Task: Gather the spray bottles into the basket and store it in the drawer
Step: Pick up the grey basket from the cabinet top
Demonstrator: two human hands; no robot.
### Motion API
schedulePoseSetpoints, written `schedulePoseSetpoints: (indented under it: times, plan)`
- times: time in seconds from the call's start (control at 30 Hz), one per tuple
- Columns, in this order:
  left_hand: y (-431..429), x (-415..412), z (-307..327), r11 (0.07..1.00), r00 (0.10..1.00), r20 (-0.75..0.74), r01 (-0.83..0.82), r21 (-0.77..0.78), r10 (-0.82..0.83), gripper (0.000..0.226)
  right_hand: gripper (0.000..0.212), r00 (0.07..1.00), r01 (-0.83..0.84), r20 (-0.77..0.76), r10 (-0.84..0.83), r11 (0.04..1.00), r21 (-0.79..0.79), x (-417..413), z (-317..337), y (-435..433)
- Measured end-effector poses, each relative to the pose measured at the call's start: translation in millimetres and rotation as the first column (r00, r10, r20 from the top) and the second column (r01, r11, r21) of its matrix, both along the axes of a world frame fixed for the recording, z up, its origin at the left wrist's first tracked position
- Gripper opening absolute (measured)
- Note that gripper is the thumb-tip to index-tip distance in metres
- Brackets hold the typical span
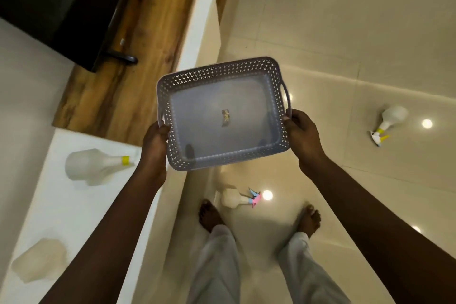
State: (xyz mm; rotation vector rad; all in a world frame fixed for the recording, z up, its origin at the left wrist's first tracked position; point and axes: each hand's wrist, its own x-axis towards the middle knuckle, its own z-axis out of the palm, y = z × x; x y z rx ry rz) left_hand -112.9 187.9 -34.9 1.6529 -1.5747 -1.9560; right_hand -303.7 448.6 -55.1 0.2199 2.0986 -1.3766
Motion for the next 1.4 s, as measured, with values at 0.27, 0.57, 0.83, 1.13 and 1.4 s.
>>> schedulePoseSetpoints:
  times: [0.27, 0.57, 0.83, 1.13, 1.4]
  plan:
    - [127.4, -57.9, -86.2, 0.990, 0.987, 0.086, 0.135, 0.030, -0.137, 0.031, 0.031, 0.985, 0.167, 0.029, -0.170, 0.983, 0.072, -13.3, -83.0, 148.5]
    - [214.3, -92.6, -239.6, 0.985, 0.969, 0.187, 0.144, 0.091, -0.159, 0.025, 0.035, 0.954, 0.262, 0.092, -0.286, 0.942, 0.211, -14.9, -232.9, 238.1]
    - [239.5, -110.2, -372.4, 0.980, 0.945, 0.268, 0.167, 0.106, -0.190, 0.029, 0.033, 0.944, 0.271, 0.116, -0.308, 0.928, 0.257, -8.9, -360.3, 263.5]
    - [236.4, -131.0, -434.8, 0.962, 0.902, 0.335, 0.245, 0.117, -0.271, 0.036, 0.030, 0.948, 0.248, 0.135, -0.287, 0.936, 0.249, -22.8, -426.6, 271.1]
    - [240.9, -135.7, -447.9, 0.951, 0.881, 0.357, 0.290, 0.110, -0.310, 0.038, 0.032, 0.939, 0.256, 0.155, -0.306, 0.926, 0.277, -18.7, -439.6, 273.7]
